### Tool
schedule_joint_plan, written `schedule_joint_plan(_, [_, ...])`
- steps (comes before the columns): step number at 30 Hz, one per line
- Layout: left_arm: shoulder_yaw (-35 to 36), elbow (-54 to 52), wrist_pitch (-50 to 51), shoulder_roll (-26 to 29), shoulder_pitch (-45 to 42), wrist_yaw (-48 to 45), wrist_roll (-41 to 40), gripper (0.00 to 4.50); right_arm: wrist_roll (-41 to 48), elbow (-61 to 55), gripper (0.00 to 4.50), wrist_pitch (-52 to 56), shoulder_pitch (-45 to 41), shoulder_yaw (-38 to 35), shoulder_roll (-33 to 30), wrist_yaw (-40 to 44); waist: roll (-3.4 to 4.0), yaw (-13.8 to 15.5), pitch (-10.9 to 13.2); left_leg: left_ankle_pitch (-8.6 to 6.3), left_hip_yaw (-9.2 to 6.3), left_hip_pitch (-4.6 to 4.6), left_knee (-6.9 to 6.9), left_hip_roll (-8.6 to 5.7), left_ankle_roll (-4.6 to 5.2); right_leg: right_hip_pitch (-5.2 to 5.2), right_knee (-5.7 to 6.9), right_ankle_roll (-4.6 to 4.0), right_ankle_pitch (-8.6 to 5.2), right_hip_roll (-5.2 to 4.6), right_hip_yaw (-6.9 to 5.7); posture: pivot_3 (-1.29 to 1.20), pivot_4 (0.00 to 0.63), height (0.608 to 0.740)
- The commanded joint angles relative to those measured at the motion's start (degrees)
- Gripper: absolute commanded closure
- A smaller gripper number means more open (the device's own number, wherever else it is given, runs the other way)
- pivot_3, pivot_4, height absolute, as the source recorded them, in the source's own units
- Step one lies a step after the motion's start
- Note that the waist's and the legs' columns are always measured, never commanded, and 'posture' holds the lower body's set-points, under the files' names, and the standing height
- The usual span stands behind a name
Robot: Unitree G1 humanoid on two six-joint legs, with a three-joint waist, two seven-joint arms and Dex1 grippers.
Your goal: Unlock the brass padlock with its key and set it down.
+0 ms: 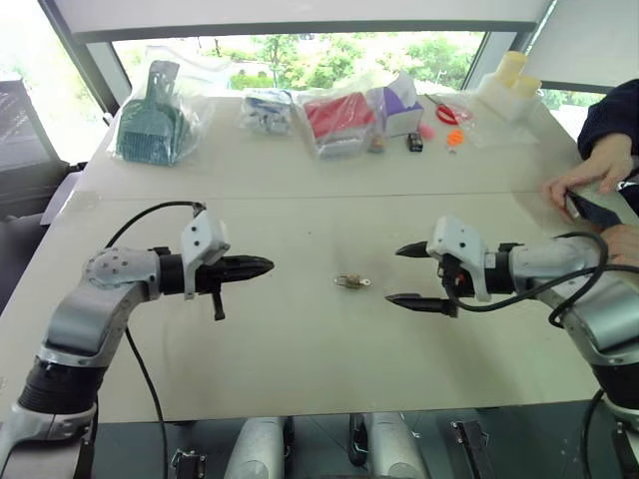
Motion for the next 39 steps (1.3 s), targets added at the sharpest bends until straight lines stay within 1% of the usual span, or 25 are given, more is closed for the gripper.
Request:
schedule_joint_plan(1, [-0.58, 0.35, -1.14, -0.53, -2.86, -0.70, -0.52, 4.49, -0.04, -1.02, 0.03, -1.25, -0.78, -1.82, 0.01, -0.49, 0.00, 0.06, 0.00, 0.00, 0.00, 0.00, 0.01, 0.00, 0.00, 0.00, 0.00, 0.00, 0.00, 0.00, 0.00, 0.00, 0.150, 0.740])
schedule_joint_plan(6, [-1.63, 0.44, -0.37, -0.88, -4.83, 0.25, 0.14, 4.49, -0.39, -1.33, 0.03, -1.58, -0.59, -1.36, 0.60, -1.43, 0.00, 0.00, 0.00, 0.00, 0.01, -0.01, 0.05, -0.01, 0.00, 0.03, -0.01, 0.03, 0.02, 0.00, 0.01, 0.00, 0.150, 0.740])
schedule_joint_plan(24, [-3.58, 3.40, -2.21, 0.01, -7.19, -3.59, 1.40, 4.49, -1.50, -0.06, 0.03, -2.78, -2.44, 0.39, 2.20, -1.00, 0.00, -0.01, 0.00, 0.00, 0.01, 0.00, 0.07, -0.03, 0.01, 0.03, 0.04, 0.05, 0.03, 0.02, 0.00, 0.00, 0.150, 0.740])
schedule_joint_plan(31, [-4.81, 7.67, -3.54, -1.03, -11.50, -4.94, 2.44, 4.49, -1.72, -0.52, 0.03, -2.85, -2.41, 0.19, 2.17, -1.53, -0.01, 0.05, 0.00, 0.00, 0.01, -0.01, 0.12, -0.06, 0.01, 0.05, 0.05, 0.05, 0.03, 0.02, 0.00, 0.00, 0.150, 0.740])
schedule_joint_plan(33, [-5.84, 10.17, -5.01, -1.78, -13.38, -5.14, 3.95, 3.97, -1.68, -1.07, 0.00, -2.80, -1.83, 0.04, 2.11, -1.77, -0.01, 0.09, 0.00, 0.00, 0.02, 0.00, 0.11, -0.08, 0.01, 0.05, 0.05, 0.06, 0.04, 0.02, 0.00, 0.00, 0.150, 0.740])
schedule_joint_plan(34, [-7.02, 12.65, -6.17, -3.03, -15.62, -5.91, 4.75, 3.72, -1.60, -1.37, 0.00, -2.62, -1.59, -0.11, 2.04, -1.94, -0.01, 0.19, -0.01, 0.00, 0.02, 0.00, 0.12, -0.09, 0.01, 0.05, 0.06, 0.07, 0.04, 0.02, 0.00, 0.00, 0.150, 0.740])
schedule_joint_plan(36, [-9.30, 17.59, -8.43, -5.86, -19.89, -7.43, 6.04, 2.91, -1.50, -1.73, 0.00, -2.33, -1.34, -0.33, 1.92, -2.18, -0.02, 0.37, -0.01, 0.01, 0.01, -0.01, 0.15, -0.12, 0.01, 0.09, 0.06, 0.08, 0.05, 0.02, -0.03, 0.00, 0.150, 0.740])
schedule_joint_plan(39, [-12.54, 24.74, -11.99, -9.91, -24.52, -10.77, 7.98, 1.58, -1.63, -1.82, 0.00, -2.24, -1.18, -0.43, 1.76, -2.52, -0.03, 0.47, -0.01, 0.00, 0.07, -0.01, 0.21, -0.16, 0.02, 0.13, 0.03, 0.21, 0.12, 0.02, -0.02, 0.00, 0.150, 0.740])
